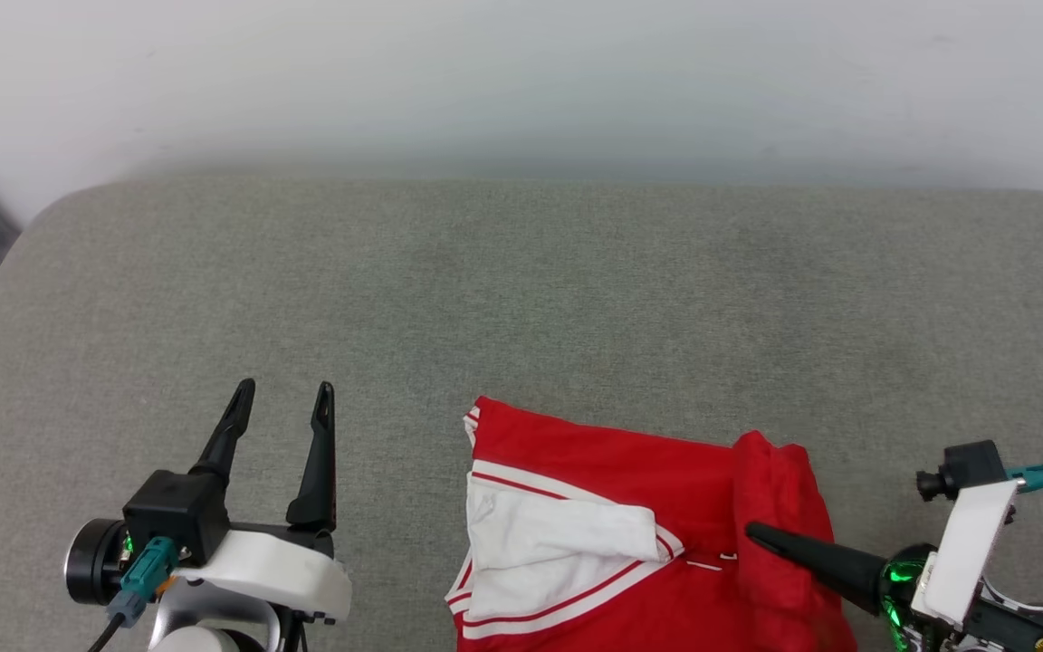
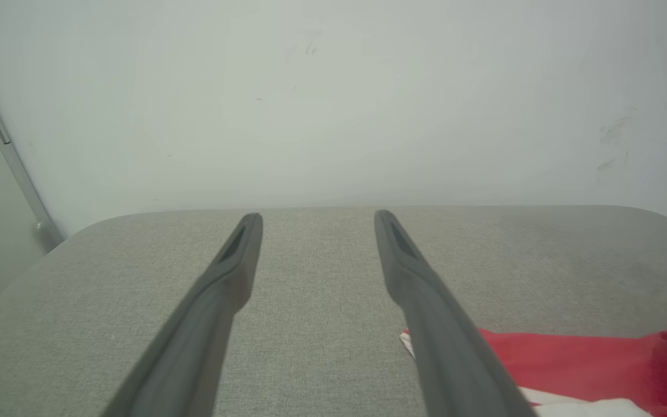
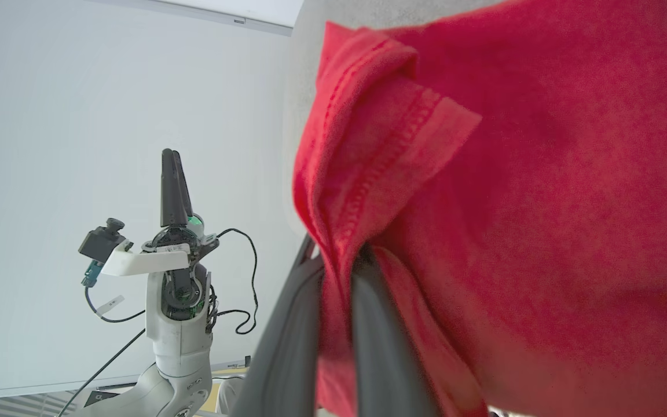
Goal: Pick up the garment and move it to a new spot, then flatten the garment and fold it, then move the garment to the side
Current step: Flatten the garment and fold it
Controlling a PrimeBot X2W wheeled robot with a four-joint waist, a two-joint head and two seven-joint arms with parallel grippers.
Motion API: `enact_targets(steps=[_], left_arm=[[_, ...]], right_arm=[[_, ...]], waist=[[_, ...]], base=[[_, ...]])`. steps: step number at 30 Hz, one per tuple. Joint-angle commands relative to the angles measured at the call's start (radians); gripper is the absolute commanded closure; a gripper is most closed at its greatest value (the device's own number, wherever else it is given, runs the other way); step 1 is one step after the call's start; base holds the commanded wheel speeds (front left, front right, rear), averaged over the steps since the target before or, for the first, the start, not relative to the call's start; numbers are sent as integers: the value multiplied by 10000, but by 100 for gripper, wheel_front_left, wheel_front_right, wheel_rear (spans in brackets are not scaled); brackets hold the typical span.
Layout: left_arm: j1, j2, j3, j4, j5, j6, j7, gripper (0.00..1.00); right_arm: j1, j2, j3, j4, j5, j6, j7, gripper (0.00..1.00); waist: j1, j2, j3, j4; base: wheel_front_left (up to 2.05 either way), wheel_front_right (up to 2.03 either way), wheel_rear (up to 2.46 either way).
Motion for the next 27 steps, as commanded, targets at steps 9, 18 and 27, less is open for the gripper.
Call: enact_targets(steps=[9, 18, 27], left_arm=[[-748, -359, -359, 148, 136, -251, -85, 0], [-1098, -590, -437, 572, 77, -439, -327, 0], [-1161, -517, -372, 854, 17, -479, -451, 0]], right_arm=[[-1160, 153, 2035, 1278, 1615, -4, -1418, 100], [-2206, 144, 4207, 2301, 824, -4, -3823, 33], [-2709, -98, 5400, 2222, 705, -4, -4455, 0]], waist=[[-1, 0, 717, 1006], [-1, 0, 1204, 1420], [-1, 0, 1109, 1244]], base=[[0, 0, 0], [0, 0, 0], [0, 0, 0]])
